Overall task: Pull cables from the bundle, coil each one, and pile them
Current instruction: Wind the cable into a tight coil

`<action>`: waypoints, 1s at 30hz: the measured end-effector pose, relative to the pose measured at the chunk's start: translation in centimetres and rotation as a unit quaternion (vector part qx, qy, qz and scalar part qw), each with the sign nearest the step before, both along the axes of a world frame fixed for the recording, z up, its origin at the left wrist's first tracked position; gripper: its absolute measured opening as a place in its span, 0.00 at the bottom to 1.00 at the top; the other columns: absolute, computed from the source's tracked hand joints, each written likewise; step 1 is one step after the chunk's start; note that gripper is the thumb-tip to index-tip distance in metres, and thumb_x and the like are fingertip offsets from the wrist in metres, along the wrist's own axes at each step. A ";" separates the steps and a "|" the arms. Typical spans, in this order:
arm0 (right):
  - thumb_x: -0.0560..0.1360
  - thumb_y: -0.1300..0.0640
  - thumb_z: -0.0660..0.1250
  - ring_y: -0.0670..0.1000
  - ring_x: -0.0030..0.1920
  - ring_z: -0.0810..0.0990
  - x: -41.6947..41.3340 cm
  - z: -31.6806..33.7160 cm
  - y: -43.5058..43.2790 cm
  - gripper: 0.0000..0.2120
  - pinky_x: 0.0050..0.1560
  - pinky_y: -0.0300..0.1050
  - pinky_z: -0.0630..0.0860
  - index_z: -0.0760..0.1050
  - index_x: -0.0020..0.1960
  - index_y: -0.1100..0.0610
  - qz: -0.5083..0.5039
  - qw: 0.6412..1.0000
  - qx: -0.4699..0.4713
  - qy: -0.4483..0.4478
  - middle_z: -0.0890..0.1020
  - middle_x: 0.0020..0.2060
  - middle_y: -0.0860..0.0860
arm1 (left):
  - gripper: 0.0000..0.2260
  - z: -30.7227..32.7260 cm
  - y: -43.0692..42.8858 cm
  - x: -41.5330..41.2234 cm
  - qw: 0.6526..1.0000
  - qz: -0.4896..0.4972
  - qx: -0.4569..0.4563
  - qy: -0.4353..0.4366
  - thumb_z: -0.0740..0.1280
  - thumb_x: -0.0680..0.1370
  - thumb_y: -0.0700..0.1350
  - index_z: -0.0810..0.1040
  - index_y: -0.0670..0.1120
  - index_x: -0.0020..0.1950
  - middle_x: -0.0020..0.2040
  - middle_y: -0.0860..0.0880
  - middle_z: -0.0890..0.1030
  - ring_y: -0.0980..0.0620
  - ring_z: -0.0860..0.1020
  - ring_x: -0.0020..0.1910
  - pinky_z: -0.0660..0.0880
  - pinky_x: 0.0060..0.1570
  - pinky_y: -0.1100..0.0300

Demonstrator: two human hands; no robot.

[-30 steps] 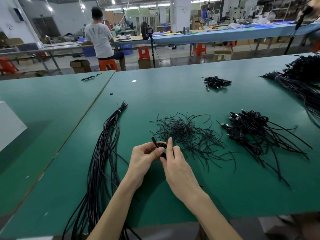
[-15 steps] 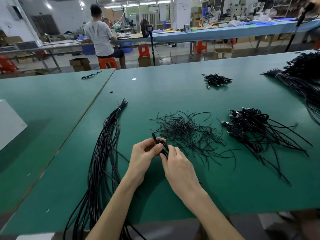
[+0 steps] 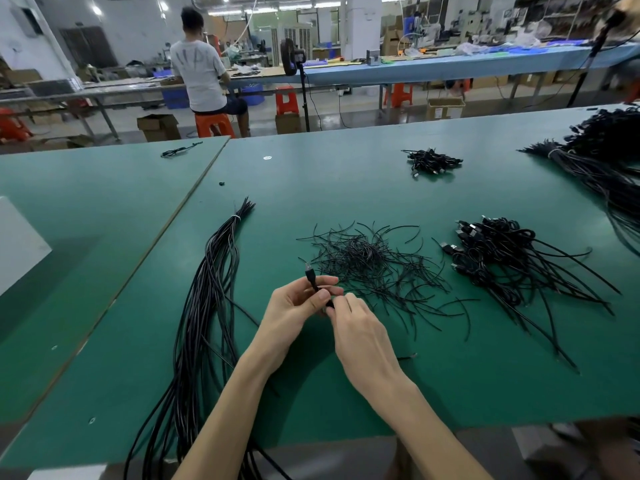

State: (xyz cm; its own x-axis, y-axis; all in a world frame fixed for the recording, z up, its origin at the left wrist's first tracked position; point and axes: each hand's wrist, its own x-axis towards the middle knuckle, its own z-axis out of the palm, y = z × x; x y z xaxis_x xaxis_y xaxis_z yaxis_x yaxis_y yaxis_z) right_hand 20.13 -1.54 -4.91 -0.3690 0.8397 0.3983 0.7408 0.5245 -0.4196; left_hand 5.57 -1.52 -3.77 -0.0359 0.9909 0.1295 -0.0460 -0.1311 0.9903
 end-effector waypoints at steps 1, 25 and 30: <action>0.87 0.56 0.54 0.52 0.49 0.76 0.0 0.0 0.0 0.11 0.48 0.46 0.75 0.75 0.56 0.59 -0.004 1.000 0.002 -0.007 0.77 0.49 0.52 | 0.10 0.0 0.0 0.0 1.000 0.000 -0.007 0.012 0.68 0.82 0.41 0.83 0.43 0.62 0.54 0.43 0.86 0.46 0.84 0.55 0.80 0.57 0.57; 0.87 0.50 0.55 0.52 0.48 0.79 -0.3 0.0 -0.5 0.14 0.47 0.47 0.79 0.71 0.64 0.59 0.007 1.000 0.006 -0.024 0.79 0.51 0.52 | 0.14 -0.2 0.2 -0.1 0.987 0.147 0.020 0.053 0.66 0.79 0.27 0.85 0.44 0.49 0.44 0.51 0.87 0.56 0.85 0.47 0.79 0.50 0.65; 0.85 0.54 0.60 0.50 0.39 0.77 -0.4 0.0 -0.9 0.09 0.39 0.43 0.76 0.74 0.52 0.58 -0.019 0.997 0.055 -0.045 0.80 0.42 0.52 | 0.15 -0.1 0.1 0.1 0.989 0.125 0.025 0.076 0.66 0.79 0.26 0.85 0.45 0.48 0.42 0.50 0.87 0.55 0.85 0.47 0.78 0.50 0.66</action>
